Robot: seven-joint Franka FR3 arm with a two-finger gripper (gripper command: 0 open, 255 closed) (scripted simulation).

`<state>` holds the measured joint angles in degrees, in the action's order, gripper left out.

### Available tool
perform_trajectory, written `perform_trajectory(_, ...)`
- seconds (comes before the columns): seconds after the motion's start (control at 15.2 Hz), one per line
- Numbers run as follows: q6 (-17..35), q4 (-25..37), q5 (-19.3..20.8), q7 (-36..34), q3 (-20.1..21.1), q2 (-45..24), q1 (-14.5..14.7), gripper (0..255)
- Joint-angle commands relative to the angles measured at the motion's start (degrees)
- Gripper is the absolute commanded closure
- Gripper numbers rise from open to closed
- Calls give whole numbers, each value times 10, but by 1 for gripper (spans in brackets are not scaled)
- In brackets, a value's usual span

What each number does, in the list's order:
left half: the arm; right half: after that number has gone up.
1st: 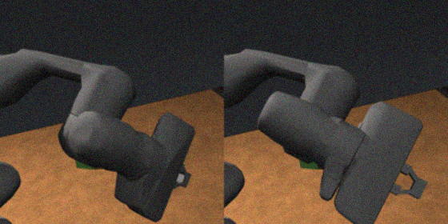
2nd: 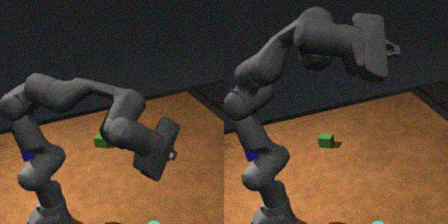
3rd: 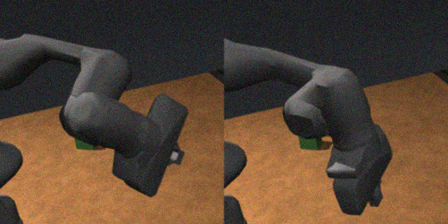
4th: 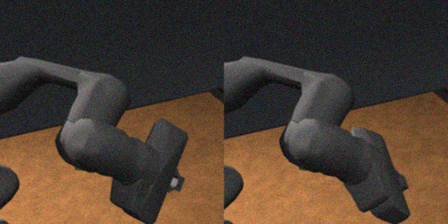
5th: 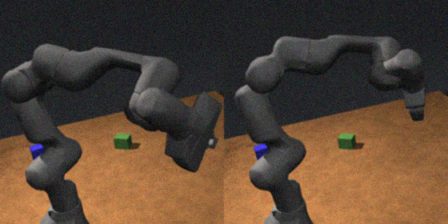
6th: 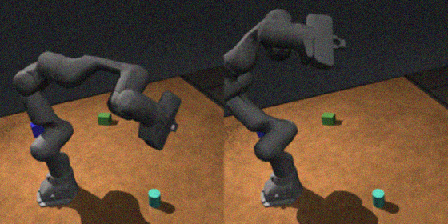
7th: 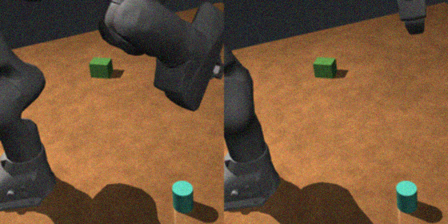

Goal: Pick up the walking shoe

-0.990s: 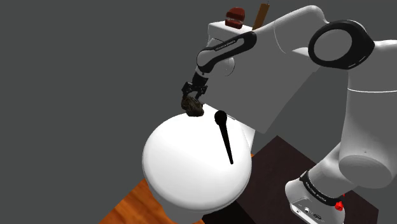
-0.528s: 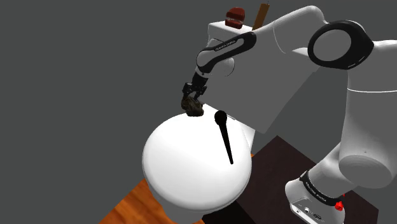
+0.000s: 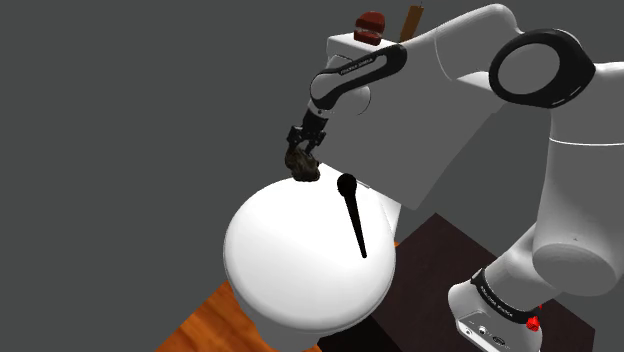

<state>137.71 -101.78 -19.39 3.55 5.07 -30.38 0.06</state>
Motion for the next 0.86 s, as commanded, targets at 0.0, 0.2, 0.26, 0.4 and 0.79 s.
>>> perform_trajectory(0.0, -9, -1, 2, -3, -1, 11, 0, 255)
perform_trajectory(0.2, -26, 2, 5, -9, -2, 25, 1, 255)
perform_trajectory(0.26, -31, 3, 6, -11, -3, 29, 1, 255)
perform_trajectory(0.4, -43, 6, 8, -15, -4, 38, 1, 255)
perform_trajectory(0.79, -67, 15, 12, -23, -6, 54, 1, 255)
